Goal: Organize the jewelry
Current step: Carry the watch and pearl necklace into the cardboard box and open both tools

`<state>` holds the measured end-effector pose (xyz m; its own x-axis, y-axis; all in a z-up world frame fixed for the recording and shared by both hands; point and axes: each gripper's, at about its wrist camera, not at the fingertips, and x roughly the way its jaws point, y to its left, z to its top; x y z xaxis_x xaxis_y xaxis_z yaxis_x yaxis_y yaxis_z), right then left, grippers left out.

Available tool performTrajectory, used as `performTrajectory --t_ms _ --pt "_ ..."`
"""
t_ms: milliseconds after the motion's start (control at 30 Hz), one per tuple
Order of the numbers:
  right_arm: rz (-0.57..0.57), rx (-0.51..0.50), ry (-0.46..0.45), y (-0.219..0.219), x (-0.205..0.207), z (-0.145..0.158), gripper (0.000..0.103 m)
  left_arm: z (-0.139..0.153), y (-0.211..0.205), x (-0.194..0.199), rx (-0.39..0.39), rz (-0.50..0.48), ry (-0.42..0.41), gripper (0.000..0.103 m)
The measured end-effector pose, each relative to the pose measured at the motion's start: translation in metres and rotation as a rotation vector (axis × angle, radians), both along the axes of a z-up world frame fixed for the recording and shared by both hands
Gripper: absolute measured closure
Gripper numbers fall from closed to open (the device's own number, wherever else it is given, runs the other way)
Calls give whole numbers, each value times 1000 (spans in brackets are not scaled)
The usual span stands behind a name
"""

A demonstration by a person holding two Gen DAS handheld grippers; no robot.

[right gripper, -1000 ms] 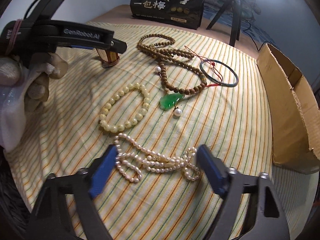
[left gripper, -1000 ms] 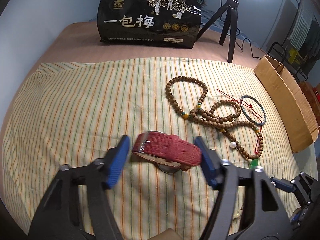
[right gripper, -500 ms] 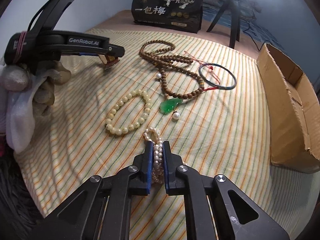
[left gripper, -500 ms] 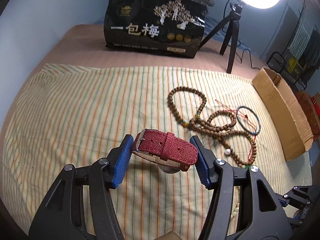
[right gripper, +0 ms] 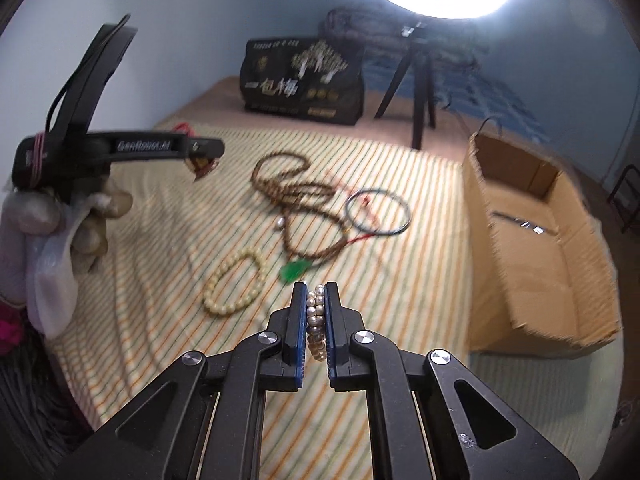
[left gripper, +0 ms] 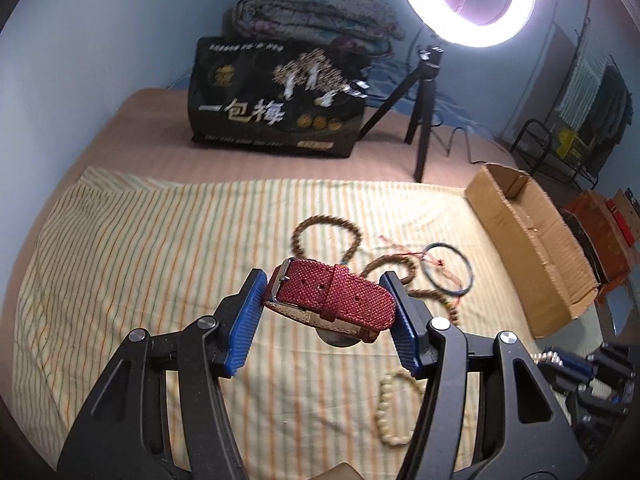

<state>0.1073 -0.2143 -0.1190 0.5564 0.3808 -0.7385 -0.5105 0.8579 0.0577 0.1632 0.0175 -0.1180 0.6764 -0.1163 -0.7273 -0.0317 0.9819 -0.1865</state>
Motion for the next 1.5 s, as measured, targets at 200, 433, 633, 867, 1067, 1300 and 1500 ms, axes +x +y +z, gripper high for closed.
performTrajectory --t_ms 200,433,633,867,1067,1300,1500 --pt "-62 57 -62 -25 7 25 97 17 -23 3 -17 -32 -32 43" --pt "-158 115 -130 -62 19 49 97 38 -67 9 0 -100 -78 43" --pt "-269 152 -146 -103 38 56 97 53 -112 19 -18 -187 -95 43" --pt "-346 152 -120 -136 55 47 96 58 -164 45 -27 -277 -87 43" --pt "-379 122 -88 -153 68 32 97 47 -195 73 -51 -298 -47 43" --pt "-412 114 -37 -172 77 18 97 30 -225 96 -31 -309 -5 43" --pt "-441 120 18 -181 82 8 97 18 -244 101 -4 -329 25 43"
